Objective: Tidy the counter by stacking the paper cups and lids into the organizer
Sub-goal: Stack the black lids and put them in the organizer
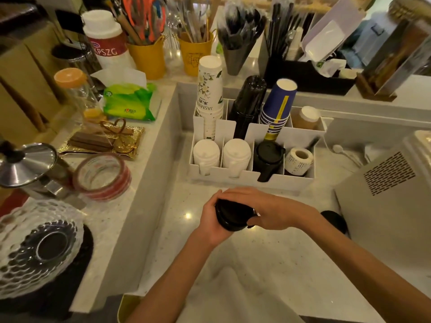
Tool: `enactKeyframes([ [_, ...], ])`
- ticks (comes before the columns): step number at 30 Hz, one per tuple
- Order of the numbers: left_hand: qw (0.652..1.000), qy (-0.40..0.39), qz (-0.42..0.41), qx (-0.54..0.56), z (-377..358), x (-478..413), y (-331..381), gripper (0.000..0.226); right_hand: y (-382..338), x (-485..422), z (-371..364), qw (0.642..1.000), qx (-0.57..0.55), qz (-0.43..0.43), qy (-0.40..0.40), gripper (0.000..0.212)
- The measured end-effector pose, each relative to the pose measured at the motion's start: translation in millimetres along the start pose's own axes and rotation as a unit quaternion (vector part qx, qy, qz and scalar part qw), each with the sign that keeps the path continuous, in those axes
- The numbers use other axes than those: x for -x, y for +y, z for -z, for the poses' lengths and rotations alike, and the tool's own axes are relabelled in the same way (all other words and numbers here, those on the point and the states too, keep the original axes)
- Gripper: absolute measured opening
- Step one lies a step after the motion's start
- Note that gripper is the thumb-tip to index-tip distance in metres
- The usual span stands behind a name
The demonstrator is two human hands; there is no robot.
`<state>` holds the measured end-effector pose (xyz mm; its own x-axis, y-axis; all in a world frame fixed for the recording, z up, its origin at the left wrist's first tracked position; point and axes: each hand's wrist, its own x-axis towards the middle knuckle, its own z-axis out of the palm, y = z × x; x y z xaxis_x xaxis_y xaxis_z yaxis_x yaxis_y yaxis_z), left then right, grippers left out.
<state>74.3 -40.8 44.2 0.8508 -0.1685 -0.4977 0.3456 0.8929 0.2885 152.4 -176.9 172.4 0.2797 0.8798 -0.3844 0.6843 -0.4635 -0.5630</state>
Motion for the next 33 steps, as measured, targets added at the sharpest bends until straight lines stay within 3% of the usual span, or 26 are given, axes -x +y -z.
enactKeyframes([
  [14,0.997,0.071,-0.005,-0.021,1,-1,-7,0.045,10,-6,-24,0.998,-0.032,-0.049,0.031,0.081],
  [19,0.995,0.074,0.002,-0.059,5,-3,-14,0.032,13,-3,-29,0.997,-0.065,-0.033,0.01,0.08],
  [23,0.996,0.071,0.013,-0.049,9,-7,-15,0.034,13,-2,-38,0.995,-0.075,-0.049,0.053,0.077],
  [28,0.998,0.04,0.031,-0.032,0,-6,-19,0.033,17,15,-55,0.977,-0.189,-0.057,0.077,0.069],
  [31,0.997,0.024,0.073,-0.016,-7,-8,-21,0.042,42,31,-50,0.937,-0.267,-0.138,0.178,0.056],
  [33,0.996,0.027,0.08,0.023,-8,-9,-22,0.043,81,42,-46,0.902,-0.22,-0.24,0.284,0.05],
])
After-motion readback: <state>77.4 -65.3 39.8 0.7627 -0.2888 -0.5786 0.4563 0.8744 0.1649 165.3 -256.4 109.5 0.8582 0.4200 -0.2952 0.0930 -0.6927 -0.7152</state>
